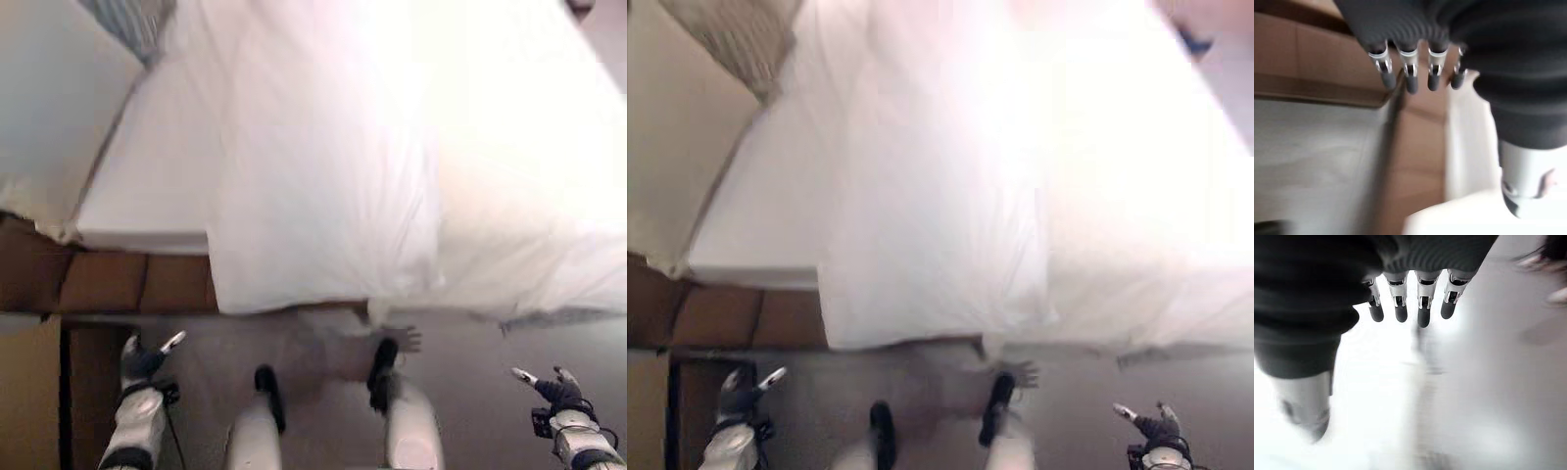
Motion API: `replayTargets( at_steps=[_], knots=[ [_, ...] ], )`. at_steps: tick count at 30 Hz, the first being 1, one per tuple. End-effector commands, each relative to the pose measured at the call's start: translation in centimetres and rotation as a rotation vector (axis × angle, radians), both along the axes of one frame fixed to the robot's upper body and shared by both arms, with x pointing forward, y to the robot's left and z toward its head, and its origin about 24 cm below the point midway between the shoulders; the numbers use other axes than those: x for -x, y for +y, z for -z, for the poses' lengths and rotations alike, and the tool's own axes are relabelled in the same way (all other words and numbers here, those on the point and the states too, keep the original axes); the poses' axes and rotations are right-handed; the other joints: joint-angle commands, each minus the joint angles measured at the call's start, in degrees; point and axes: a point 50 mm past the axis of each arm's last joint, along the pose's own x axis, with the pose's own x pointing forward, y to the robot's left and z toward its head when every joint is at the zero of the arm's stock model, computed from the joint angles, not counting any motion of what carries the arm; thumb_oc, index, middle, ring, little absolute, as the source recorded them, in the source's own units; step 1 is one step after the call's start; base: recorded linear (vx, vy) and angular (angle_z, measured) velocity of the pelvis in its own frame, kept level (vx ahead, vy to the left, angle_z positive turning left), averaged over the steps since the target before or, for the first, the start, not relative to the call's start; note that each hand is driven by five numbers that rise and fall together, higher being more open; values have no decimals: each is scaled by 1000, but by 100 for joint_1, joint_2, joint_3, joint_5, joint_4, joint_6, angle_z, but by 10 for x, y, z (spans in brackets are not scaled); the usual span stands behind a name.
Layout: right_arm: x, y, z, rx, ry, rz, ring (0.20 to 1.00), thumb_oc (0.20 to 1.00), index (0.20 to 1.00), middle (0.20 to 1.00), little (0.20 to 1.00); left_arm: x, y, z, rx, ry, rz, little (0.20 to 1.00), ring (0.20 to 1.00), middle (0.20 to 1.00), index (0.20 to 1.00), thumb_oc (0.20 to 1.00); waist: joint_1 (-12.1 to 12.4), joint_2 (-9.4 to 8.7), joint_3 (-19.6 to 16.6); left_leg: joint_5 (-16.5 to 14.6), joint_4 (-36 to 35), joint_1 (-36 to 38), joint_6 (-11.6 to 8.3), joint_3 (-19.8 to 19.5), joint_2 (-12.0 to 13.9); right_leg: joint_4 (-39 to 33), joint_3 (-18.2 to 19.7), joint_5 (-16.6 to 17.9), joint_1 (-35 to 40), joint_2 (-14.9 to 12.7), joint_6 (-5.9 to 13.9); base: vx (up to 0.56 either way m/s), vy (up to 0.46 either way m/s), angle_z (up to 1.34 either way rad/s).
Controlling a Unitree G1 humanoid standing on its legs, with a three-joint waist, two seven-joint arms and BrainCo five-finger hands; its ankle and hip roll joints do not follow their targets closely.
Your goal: Make the bed
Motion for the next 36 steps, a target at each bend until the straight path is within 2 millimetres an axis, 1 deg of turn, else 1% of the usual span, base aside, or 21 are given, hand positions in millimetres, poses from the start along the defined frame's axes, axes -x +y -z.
replayTargets(
  at_steps=[1,2,3,4,5,6,7,9,10,11,14,19,21,22,23,24,26,27,28,30,36],
  knots=[
    [-38,-3,-54,76,-298,-35,1000,1000,1000,1000,1000,-16,19,-59,-71,-344,-78,1000,1000,1000,1000,1000,184,141,-487,453,-451,229,-47,-104,2,24,-173,-156,484,-131,651,192,32,-1],
    [-39,0,-59,97,-321,-54,1000,1000,1000,1000,1000,-18,16,-70,-116,-362,-26,1000,1000,1000,1000,1000,196,151,-669,465,-532,370,-38,-100,-19,-80,-230,-140,652,-115,660,217,38,1],
    [-53,11,-77,82,-431,-111,1000,1000,1000,1000,1000,-30,3,-98,-180,-453,83,1000,1000,1000,1000,1000,254,192,-925,400,-585,604,-58,-87,-16,-154,-300,-190,914,-99,691,148,29,6],
    [-53,11,-77,82,-431,-110,1000,1000,1000,1000,1000,-30,3,-98,-180,-454,84,1000,1000,1000,1000,1000,249,184,-928,426,-602,597,-52,-90,-26,-180,-308,-165,914,-102,686,117,28,16],
    [-66,23,-95,67,-527,-176,1000,1000,1000,1000,1000,-38,-2,-111,-203,-499,141,1000,1000,1000,1000,1000,271,197,-1029,384,-607,690,-64,-76,-27,-201,-321,-205,1027,-87,696,26,12,14],
    [-66,23,-95,66,-527,-176,1000,1000,1000,1000,1000,-38,-2,-111,-203,-500,141,1000,1000,1000,1000,1000,267,188,-1031,408,-621,683,-58,-79,-37,-225,-329,-182,1028,-91,690,101,51,14],
    [-77,41,-111,28,-631,-269,1000,1000,1000,1000,1000,-45,-11,-121,-221,-527,263,1000,1000,1000,1000,1000,284,229,-1205,348,-674,854,-59,-55,-51,-276,-320,-190,1170,-83,706,94,62,3],
    [-85,63,-120,-23,-692,-388,1000,1000,1000,1000,1000,-51,-27,-135,-228,-580,452,1000,1000,1000,1000,1000,300,224,-1394,344,-747,963,-49,-46,-99,-358,-292,-157,1260,-82,719,140,62,1],
    [-90,81,-118,-62,-677,-505,1000,1000,1000,1000,1000,-54,-38,-128,-183,-563,542,1000,1000,1000,1000,1000,314,217,-1438,302,-741,1053,-47,-60,-96,-364,-258,-194,1362,-45,704,101,29,-6],
    [-90,81,-118,-63,-677,-505,1000,1000,1000,1000,1000,-54,-38,-128,-183,-564,542,1000,1000,1000,1000,1000,309,210,-1447,323,-753,1039,-41,-63,-106,-383,-264,-175,1354,-50,700,85,27,-4],
    [-105,123,-125,-197,-729,-664,1000,1000,1000,1000,1000,-69,-70,-131,-81,-635,668,1000,1000,1000,1000,1000,309,221,-1280,294,-649,868,-5,-113,-124,-301,-202,-166,1152,-67,672,-48,17,-3],
    [-137,188,-179,-268,-895,-923,1000,1000,1000,1000,1000,-113,-141,-181,-59,-842,928,1000,1000,1000,1000,1000,259,368,-233,350,92,-617,61,-398,-213,484,113,-118,-392,-300,614,-383,50,9],
    [-141,196,-188,-268,-916,-948,1000,1000,1000,1000,1000,-121,-152,-189,-48,-874,949,1000,1000,1000,1000,1000,250,380,-134,359,148,-802,70,-408,-225,548,140,-117,-601,-324,599,-234,37,13],
    [-155,216,-214,-265,-971,-996,1000,1000,1000,1000,1000,-139,-184,-214,-43,-941,1015,1000,1000,1000,1000,1000,219,373,175,392,360,-1269,81,-410,-231,763,173,-103,-1040,-410,585,-166,0,1],
    [-155,216,-214,-265,-971,-996,1000,1000,1000,1000,1000,-139,-184,-214,-43,-941,1015,1000,1000,1000,1000,1000,220,373,174,392,361,-1272,81,-409,-231,765,174,-104,-1044,-411,585,-266,-10,5],
    [-162,226,-239,-261,-1026,-1025,1000,1000,1000,1000,1000,-148,-205,-242,-85,-1001,1075,1000,1000,1000,1000,1000,162,390,462,303,590,-1706,41,-443,-195,1080,322,-242,-1505,-427,648,-192,-14,-1],
    [-167,233,-268,-267,-1089,-1086,1000,1000,1000,1000,1000,-154,-223,-272,-69,-1088,1113,1000,1000,1000,1000,1000,112,342,733,303,931,-2354,28,-440,-165,1370,421,-257,-2131,-497,635,-236,-27,-2],
    [-167,233,-270,-265,-1093,-1086,1000,1000,1000,1000,1000,-154,-223,-273,-70,-1092,1113,1000,1000,1000,1000,1000,118,341,713,288,971,-2422,30,-435,-164,1407,439,-268,-2204,-506,632,-203,-49,18],
    [-167,238,-283,-271,-1128,-1109,1000,1000,1000,1000,1000,-153,-232,-289,-60,-1149,1116,1000,1000,1000,1000,1000,80,304,788,289,1185,-2828,18,-484,-162,1593,495,-273,-2579,-530,617,-229,-67,40],
    [-171,253,-322,-340,-1253,-1098,1000,1000,1000,1000,1000,-157,-262,-320,17,-1231,1140,1000,1000,1000,1000,1000,35,244,791,255,1705,-3976,35,-576,-119,2090,633,-341,-3661,-590,594,-263,-77,10],
    [-167,277,-373,-504,-1401,-1141,1000,1000,1000,1000,1000,-163,-290,-341,255,-1261,1178,1000,1000,1000,1000,1000,1,232,791,182,2358,-5458,70,-615,-94,2641,781,-367,-5101,-597,537,-60,-11,-13]
  ],
)
